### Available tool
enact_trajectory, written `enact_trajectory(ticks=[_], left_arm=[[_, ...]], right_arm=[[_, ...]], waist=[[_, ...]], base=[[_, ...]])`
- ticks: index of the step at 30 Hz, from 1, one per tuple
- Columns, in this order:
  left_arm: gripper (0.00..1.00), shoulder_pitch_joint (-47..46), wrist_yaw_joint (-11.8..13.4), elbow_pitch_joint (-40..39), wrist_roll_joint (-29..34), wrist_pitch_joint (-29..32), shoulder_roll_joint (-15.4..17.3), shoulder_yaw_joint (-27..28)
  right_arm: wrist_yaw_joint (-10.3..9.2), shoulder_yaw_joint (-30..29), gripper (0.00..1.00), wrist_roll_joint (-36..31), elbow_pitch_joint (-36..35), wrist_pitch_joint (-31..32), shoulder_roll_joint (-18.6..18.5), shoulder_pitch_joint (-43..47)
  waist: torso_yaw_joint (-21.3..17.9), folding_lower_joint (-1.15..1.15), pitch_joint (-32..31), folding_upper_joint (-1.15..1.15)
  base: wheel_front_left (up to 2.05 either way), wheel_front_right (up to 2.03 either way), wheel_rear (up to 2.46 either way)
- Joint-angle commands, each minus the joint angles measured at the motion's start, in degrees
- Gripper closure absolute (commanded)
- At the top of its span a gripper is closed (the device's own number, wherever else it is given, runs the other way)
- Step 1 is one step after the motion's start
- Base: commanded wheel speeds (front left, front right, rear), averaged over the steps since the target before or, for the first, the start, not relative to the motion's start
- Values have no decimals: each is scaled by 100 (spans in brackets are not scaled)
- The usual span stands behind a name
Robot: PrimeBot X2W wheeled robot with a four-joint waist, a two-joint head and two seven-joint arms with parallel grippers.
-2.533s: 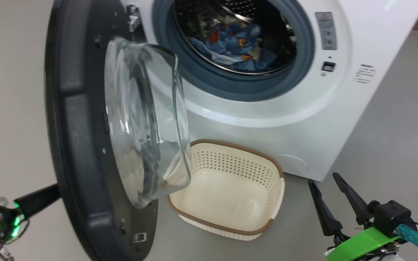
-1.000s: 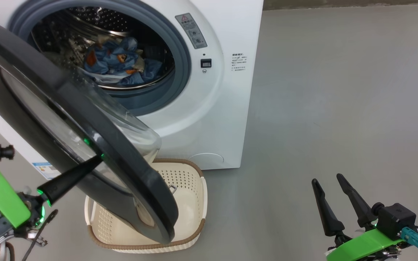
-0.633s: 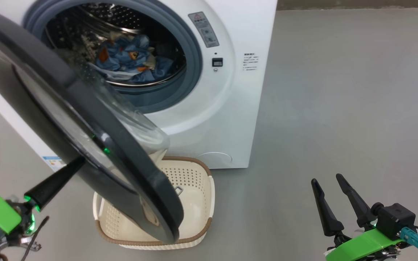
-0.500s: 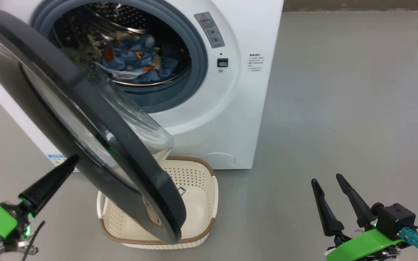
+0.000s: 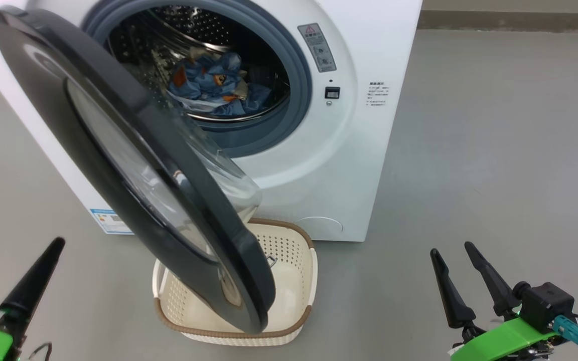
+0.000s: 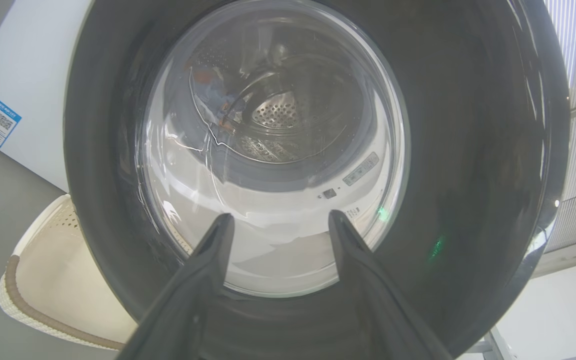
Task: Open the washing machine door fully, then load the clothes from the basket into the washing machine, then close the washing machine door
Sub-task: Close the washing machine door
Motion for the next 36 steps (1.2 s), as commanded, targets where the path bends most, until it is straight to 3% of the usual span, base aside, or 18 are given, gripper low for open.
enact_trajectory(ticks=[1, 15, 25, 28, 32, 36], left_arm=[[0, -30, -30, -98, 34, -179, 181, 249], [0, 625, -30, 22, 292, -1817, 444, -398], [0, 977, -30, 470, 1266, -4068, 965, -1642], [0, 967, -30, 774, 1551, -4495, 1084, -1951], [0, 926, -30, 1054, 1965, -4592, 1079, -1970], [0, 941, -30, 1128, 2966, -4599, 765, -1411]], right_arm=[[32, 117, 0, 7, -119, -47, -72, 35], [32, 103, 0, 13, -112, -47, -83, 95], [32, 106, 0, 22, -124, -47, -81, 158], [32, 105, 0, 31, -119, -47, -87, 174], [32, 81, 0, 39, -119, -47, -90, 216], [32, 24, 0, 43, -132, -47, -94, 297]], waist=[[47, 0, -34, 0], [317, 0, -147, 0], [388, 0, -226, 0], [363, 0, -252, 0], [328, 0, -285, 0], [281, 0, -322, 0]], base=[[0, 0, 0], [0, 0, 0], [0, 0, 0], [0, 0, 0], [0, 0, 0], [0, 0, 0]])
